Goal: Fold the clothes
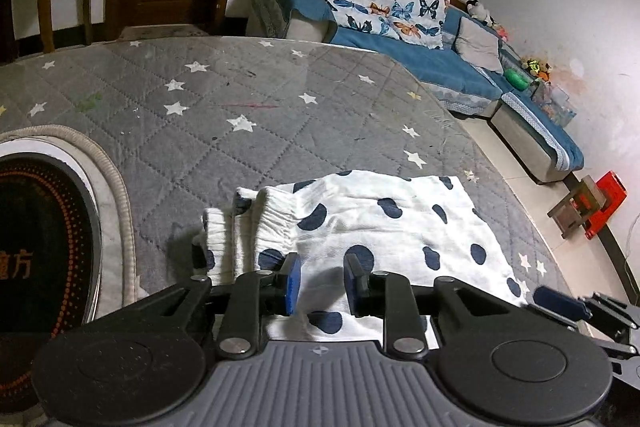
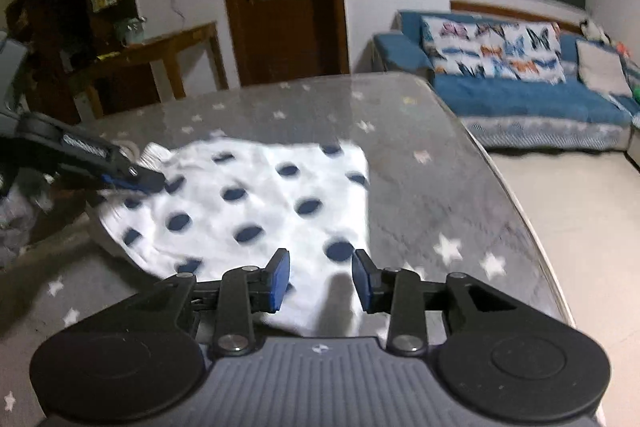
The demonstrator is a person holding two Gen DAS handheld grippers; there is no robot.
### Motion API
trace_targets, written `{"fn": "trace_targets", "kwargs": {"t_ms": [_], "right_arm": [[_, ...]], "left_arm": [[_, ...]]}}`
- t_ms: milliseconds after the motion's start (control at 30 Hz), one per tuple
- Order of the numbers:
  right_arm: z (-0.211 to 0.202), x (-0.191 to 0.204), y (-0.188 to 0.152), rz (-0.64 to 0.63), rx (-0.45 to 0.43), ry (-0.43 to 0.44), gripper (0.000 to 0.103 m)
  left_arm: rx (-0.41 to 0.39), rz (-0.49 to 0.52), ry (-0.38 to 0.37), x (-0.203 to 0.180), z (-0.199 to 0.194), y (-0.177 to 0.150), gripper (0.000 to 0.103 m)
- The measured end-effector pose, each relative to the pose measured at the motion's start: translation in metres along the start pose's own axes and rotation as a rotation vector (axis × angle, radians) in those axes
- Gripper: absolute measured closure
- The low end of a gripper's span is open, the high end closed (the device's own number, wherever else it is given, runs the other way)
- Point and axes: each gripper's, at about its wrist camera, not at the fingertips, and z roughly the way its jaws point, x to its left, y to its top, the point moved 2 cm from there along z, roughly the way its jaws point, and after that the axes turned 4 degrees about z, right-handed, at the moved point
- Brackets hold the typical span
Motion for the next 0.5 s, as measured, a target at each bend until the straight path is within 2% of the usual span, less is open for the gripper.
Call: {"fn": "trace_targets", "kwargs": {"t_ms": [67, 133, 300, 500], "right_arm": [[0.006, 0.008, 0.005, -0.004, -0.015, 0.027, 0.067], [0.017, 0.014, 0.009, -0.007, -0.016, 0.047, 0.06], [0.044, 0.016, 0.014, 0.0, 0.02, 0.036, 0.06], [0.062, 0.013, 0.042, 0.042, 0.018, 0.06, 0.06]], "left_arm": [[-0.002, 0.006, -0.002, -0.002, -0.002, -0.001, 0.073], [-0.004, 0.014, -0.004, -0.003, -0.003, -0.002, 0.073], [-0.002, 0.032, -0.009, -0.003, -0.005, -0.004, 0.071], [-0.004, 0.039, -0.018, -0.007, -0.005, -0.004, 0.065]]}}
